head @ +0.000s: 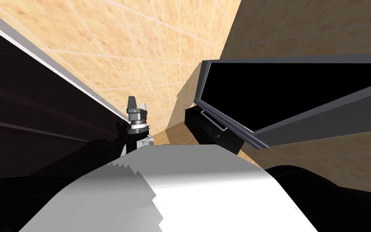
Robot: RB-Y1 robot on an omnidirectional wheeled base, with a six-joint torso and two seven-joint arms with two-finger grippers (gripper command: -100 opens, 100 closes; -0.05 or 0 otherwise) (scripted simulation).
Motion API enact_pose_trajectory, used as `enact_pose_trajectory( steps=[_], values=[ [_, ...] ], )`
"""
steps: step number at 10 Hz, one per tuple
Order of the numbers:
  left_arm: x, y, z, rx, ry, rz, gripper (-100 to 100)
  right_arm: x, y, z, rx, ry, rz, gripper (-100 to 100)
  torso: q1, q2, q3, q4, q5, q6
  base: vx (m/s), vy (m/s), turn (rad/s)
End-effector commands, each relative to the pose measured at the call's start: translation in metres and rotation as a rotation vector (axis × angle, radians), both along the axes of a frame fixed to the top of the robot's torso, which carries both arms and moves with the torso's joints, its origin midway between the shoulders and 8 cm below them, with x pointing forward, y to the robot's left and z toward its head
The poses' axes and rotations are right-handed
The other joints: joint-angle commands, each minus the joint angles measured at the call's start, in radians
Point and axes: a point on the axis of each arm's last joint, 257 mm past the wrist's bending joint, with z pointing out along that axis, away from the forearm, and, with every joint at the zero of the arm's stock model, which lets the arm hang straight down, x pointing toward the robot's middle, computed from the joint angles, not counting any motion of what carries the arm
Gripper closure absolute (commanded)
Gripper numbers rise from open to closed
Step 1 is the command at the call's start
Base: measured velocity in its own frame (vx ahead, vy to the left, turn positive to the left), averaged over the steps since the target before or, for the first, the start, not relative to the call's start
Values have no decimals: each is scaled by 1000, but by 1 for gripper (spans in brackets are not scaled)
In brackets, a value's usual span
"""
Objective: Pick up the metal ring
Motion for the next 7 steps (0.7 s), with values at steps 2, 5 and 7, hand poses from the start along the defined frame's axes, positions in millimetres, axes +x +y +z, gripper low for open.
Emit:
enact_pose_trajectory(
  steps=[2,5,7],
  values=[
    [0,0,0,0,0,0,0,-48,-11,-19,-52,148,10,-100,0,0,0,0,0,-1,55,12,365],
    [0,0,0,0,0,0,0,-109,-14,-43,-71,315,11,-100,-1,-5,-3,-1,0,0,101,-1,239],
    [0,0,0,0,0,0,0,-122,-16,-48,-90,369,31,-100,0,-3,-2,-1,0,0,69,-3,170]
  ],
)
